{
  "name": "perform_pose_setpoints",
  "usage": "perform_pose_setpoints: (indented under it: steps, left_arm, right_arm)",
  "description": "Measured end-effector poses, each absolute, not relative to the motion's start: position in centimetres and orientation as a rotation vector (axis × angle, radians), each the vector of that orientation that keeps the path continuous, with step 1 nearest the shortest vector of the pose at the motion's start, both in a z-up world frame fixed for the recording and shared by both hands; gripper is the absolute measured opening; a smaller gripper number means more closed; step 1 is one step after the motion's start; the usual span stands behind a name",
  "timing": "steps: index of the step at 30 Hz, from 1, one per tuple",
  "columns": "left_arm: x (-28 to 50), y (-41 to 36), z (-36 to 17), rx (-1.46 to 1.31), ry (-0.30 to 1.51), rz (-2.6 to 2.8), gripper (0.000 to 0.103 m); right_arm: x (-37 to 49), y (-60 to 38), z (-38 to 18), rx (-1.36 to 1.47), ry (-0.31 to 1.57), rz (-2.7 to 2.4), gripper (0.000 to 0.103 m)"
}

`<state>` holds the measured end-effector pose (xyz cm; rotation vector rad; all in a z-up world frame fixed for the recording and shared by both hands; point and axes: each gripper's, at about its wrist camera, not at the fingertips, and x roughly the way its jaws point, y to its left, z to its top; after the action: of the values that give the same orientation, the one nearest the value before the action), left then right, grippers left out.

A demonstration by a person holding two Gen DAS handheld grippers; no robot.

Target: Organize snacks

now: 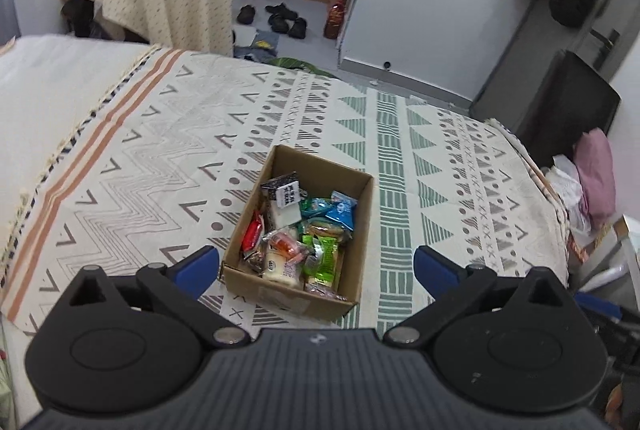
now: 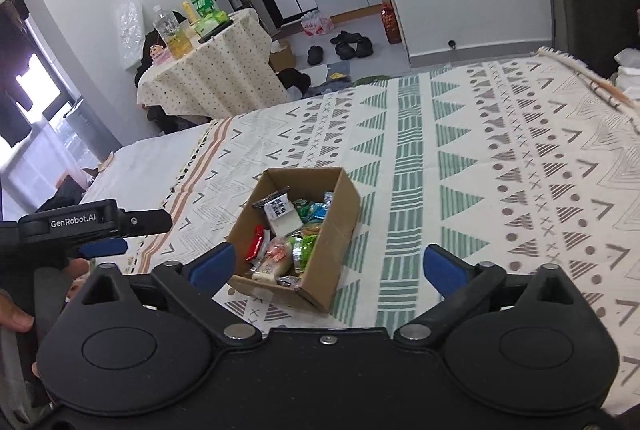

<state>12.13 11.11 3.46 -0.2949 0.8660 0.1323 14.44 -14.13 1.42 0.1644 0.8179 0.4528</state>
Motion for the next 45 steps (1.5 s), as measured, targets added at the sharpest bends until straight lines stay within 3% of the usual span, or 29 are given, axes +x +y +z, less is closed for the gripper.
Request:
perform_pose_setpoints:
  steps: [19,45]
  left_arm:
    - [7.5,5.2,5.4,-0.140,0.850,0.081,0.103]
    - [3.7,3.6,6.0,-0.120,0.793,0.030,0.103]
  right_arm:
    - [9.4,-18.8,3.1,0.151,0.785,0.428,0.103]
    - [5.6,-20.4,3.6,0.104,0.731,0.388,0.102]
